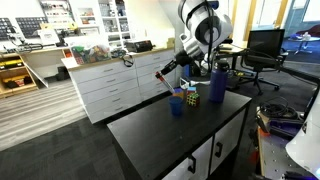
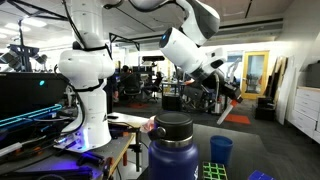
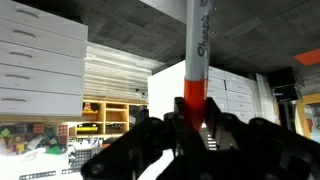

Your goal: Put the pen in the cup

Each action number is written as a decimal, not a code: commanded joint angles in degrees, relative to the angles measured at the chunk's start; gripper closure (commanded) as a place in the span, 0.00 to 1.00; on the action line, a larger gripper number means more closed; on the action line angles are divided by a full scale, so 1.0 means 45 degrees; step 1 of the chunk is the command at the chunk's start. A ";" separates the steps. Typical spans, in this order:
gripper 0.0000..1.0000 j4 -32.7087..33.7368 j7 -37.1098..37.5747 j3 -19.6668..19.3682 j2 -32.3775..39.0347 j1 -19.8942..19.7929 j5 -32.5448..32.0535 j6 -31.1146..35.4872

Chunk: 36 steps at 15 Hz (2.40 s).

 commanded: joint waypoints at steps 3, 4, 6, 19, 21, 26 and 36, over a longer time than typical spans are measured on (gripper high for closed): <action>0.94 -0.1014 -0.2306 -0.0144 -0.1340 -0.0173 0.2326 -0.0650; 0.94 -0.1112 -0.2655 -0.0164 -0.1474 -0.0185 0.2684 -0.0738; 0.94 -0.1325 -0.3267 -0.0218 -0.1721 -0.0220 0.3251 -0.1001; 0.94 -0.2409 -0.4222 -0.0450 -0.2643 -0.0875 0.3515 -0.2464; 0.94 -0.2483 -0.4222 -0.0392 -0.2822 -0.1218 0.3427 -0.2687; 0.94 -0.2759 -0.4222 0.0119 -0.3074 -0.2282 0.3492 -0.3400; 0.94 -0.3118 -0.4222 0.2253 -0.3106 -0.4128 0.3937 -0.4139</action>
